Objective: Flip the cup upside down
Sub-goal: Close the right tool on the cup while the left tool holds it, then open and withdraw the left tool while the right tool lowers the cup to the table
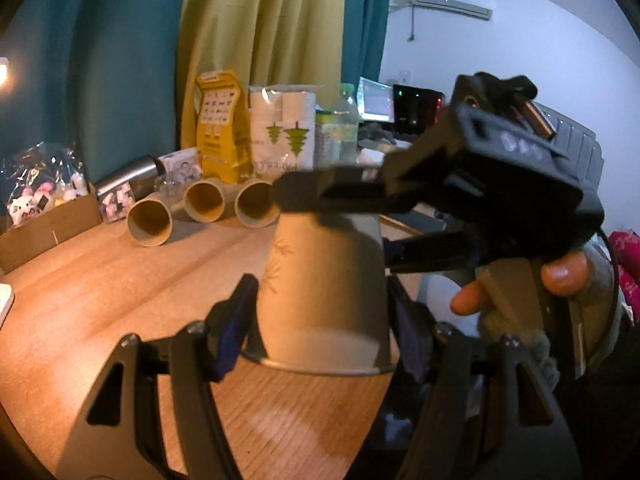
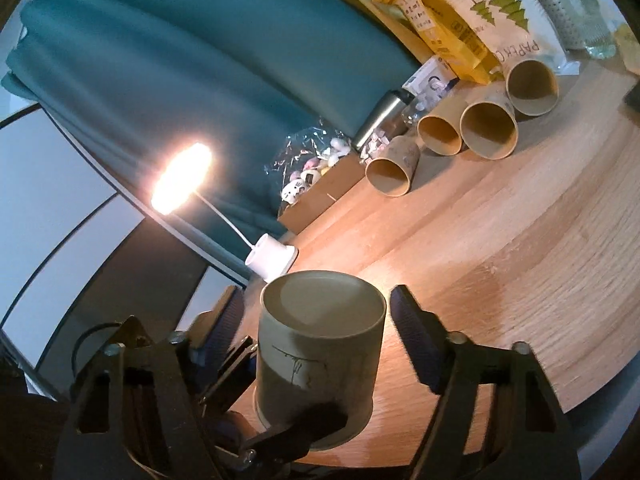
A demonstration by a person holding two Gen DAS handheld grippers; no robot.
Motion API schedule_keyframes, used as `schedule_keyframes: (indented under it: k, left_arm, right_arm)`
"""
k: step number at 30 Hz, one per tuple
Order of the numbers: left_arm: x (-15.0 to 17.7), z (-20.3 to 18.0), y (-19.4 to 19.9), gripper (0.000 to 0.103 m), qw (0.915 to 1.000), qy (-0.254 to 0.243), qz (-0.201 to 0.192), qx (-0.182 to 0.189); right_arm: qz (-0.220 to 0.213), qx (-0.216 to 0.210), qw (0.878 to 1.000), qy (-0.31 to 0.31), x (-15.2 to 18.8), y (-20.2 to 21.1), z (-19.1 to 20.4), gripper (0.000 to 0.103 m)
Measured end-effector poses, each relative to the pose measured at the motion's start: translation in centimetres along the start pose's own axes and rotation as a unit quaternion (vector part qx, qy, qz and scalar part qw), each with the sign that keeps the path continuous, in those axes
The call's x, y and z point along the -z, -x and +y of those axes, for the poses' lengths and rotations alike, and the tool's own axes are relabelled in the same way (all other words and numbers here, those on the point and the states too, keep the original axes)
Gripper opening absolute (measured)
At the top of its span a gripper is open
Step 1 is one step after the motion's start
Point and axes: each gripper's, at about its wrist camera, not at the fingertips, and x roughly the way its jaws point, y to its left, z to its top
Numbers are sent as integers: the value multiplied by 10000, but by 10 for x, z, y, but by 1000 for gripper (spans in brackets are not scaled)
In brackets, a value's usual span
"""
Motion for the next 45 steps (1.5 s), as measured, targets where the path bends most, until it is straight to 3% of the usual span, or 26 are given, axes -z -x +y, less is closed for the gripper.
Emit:
schedule_keyframes:
  k: [2,13,15,17,22,27,35,39,45]
  left_arm:
    - [1,0,-1,65,10000,-25,12,13]
    - [7,-2,-8,68,9998,-109,133,-111]
    - [7,-1,-10,80,9997,-114,174,-147]
    - [8,1,-10,82,9998,-67,157,-119]
    - [13,7,-16,83,9993,91,346,-46]
    - [14,15,-16,84,9990,211,370,-155]
    - [9,33,-2,84,9973,271,198,-646]
    - [6,52,4,84,9919,675,-160,-1065]
    - [8,72,10,84,9798,1013,-526,-1643]
  right_arm:
    - [61,-11,10000,-26,1,-2,-1,62]
    - [191,-48,9998,-91,3,-8,-9,60]
    - [218,-20,9997,-116,4,-11,-10,60]
    - [231,59,9997,-113,3,-14,-11,60]
    - [64,772,9958,484,1,-13,3,60]
    - [-256,1424,9833,1103,-8,-12,12,60]
    - [-853,2406,9457,2012,-27,-20,2,60]
    - [-925,2687,9275,2430,-22,-36,-3,60]
    - [-675,2845,9199,2612,-12,-62,-10,60]
